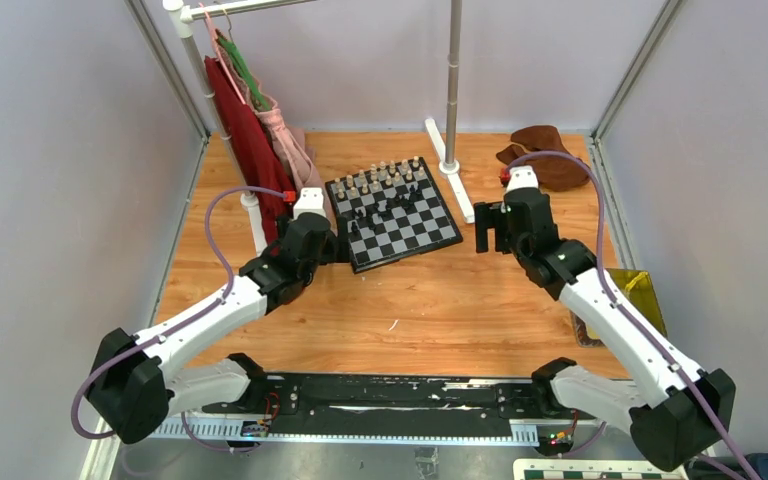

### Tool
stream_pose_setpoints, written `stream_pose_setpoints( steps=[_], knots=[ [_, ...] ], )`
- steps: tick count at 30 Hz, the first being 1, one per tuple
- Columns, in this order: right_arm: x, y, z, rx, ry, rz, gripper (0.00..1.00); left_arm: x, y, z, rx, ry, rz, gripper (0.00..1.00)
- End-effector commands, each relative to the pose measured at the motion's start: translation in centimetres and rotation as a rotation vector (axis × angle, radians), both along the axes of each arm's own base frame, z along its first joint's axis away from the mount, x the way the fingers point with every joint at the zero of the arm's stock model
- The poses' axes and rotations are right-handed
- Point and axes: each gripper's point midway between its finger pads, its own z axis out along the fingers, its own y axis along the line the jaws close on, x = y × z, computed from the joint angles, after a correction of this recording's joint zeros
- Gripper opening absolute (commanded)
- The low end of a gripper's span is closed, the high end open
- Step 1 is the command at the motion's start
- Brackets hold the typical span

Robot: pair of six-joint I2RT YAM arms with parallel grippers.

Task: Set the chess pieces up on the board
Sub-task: Pick up the chess piece from the chessboard.

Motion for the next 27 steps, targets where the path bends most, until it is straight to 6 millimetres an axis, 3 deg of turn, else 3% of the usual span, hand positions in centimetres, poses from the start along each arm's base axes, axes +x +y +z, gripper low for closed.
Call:
stream_pose_setpoints(
  steps=[1, 4, 7, 10, 12, 14, 19, 27],
  knots=[
    [0.4, -0.8, 4.3, -0.054, -0.172, -0.021, 0.97, 0.6, -0.1, 1.9, -0.035, -0.055, -0.01, 1.0],
    [1.7, -0.3, 5.8, 0.004, -0.352, -0.016, 0.97, 0.8, -0.2, 2.1, -0.034, -0.05, -0.018, 1.0],
    [4.2, 2.1, 7.0, 0.085, -0.45, 0.07, 0.73, 1.3, -0.2, 2.1, -0.035, -0.05, -0.013, 1.0],
    [7.4, 3.1, 4.2, 0.02, -0.256, 0.055, 0.59, 1.6, -0.4, 2.0, -0.056, -0.041, -0.007, 1.0],
    [9.2, 5.1, 1.5, -0.017, -0.135, 0.132, 0.52, 1.9, -0.5, 2.1, -0.046, -0.037, -0.009, 1.0],
    [10.8, 6.7, 0.4, -0.003, -0.084, 0.164, 0.46, 2.2, -0.4, 2.2, -0.039, -0.036, -0.001, 1.0],
    [14.4, 9.3, -1.6, 0.013, 0.001, 0.208, 0.47, 2.9, -0.6, 2.1, -0.03, -0.022, 0.0, 1.0],
    [17.9, 12.2, -5.6, 0.035, 0.092, 0.269, 0.56, 3.4, -0.4, 1.4, -0.029, -0.011, 0.016, 1.0]
  ],
)
